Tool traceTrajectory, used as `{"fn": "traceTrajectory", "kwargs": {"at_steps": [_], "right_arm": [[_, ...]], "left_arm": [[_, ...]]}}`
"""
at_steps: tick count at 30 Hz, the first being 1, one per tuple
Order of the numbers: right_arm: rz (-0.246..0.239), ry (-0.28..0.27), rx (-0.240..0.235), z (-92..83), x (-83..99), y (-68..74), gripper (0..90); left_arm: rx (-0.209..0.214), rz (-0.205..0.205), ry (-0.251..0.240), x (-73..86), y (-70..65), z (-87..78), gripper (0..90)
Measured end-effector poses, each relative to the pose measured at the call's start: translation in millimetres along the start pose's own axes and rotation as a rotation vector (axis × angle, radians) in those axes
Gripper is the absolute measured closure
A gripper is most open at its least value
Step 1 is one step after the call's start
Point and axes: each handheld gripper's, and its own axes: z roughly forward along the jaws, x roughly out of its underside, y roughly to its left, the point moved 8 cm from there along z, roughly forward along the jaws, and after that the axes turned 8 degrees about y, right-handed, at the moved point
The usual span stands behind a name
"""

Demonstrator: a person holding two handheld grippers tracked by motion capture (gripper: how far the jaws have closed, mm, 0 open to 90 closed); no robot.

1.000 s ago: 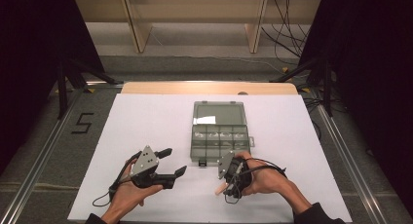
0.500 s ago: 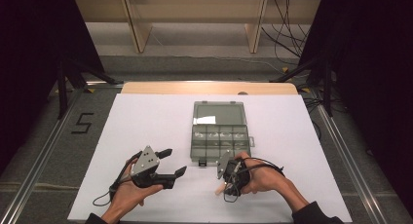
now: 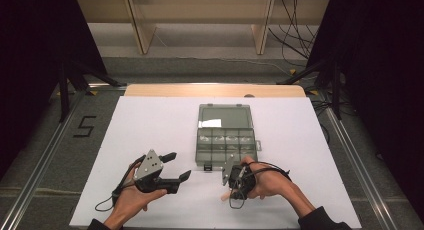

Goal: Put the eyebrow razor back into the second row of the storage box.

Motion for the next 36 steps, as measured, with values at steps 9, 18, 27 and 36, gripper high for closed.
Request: {"fn": "traceTrajectory", "kwargs": {"at_steps": [9, 18, 27, 36], "right_arm": [[-0.001, 0.009, -0.011, -0.4, 0.4, 1.9, 72.0], [0.006, 0.031, -0.004, -0.9, -0.7, 3.7, 73.9], [0.003, 0.029, 0.003, -3.0, -1.9, 4.5, 74.0], [0.076, -0.091, 0.085, -32.4, -2.2, -14.3, 74.0]], "left_arm": [[-0.002, -0.001, -0.001, 0.2, 1.2, -0.1, 25.0], [-0.003, 0.001, -0.002, 0.5, 1.8, 0.2, 25.3], [-0.003, 0.0, -0.004, 0.1, 2.1, 0.1, 25.4], [-0.004, -0.002, -0.008, -0.4, 1.9, 0.1, 25.4]]}}
